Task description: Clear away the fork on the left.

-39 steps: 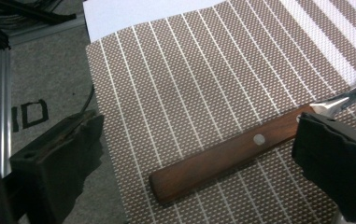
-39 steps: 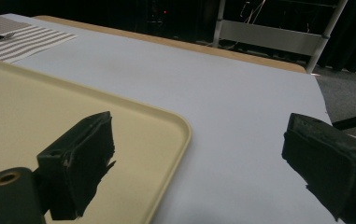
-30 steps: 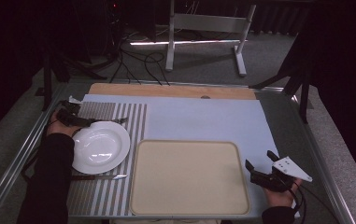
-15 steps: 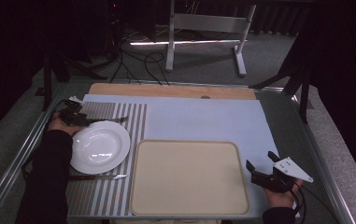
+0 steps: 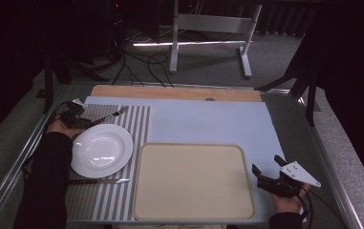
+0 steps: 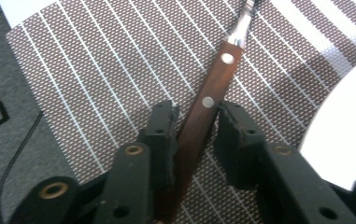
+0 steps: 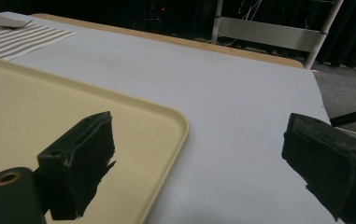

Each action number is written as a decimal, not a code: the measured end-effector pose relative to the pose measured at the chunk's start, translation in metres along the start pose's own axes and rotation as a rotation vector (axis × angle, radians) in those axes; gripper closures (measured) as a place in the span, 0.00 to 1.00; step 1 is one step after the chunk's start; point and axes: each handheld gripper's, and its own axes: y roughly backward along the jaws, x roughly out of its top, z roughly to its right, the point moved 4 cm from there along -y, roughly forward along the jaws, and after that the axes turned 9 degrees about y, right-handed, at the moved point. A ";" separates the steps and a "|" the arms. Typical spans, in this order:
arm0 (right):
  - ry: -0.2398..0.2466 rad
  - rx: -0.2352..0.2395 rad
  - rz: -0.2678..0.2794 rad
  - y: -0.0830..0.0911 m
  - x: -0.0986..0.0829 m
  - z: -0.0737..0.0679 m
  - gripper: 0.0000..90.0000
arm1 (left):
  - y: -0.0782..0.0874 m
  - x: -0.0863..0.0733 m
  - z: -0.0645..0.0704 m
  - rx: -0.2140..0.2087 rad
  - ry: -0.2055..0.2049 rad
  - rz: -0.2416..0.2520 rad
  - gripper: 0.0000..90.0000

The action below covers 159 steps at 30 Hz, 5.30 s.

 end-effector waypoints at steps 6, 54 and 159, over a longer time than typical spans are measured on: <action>-0.001 0.001 0.000 0.000 0.000 0.000 0.10 | 0.000 0.003 0.006 0.047 0.017 -0.030 0.85; -0.012 0.009 0.014 0.000 0.003 -0.001 0.10 | 0.070 0.006 0.039 -0.001 0.157 0.239 0.85; -0.003 0.026 0.017 -0.004 0.005 -0.003 0.10 | 0.101 -0.037 0.204 -0.055 0.020 0.464 0.85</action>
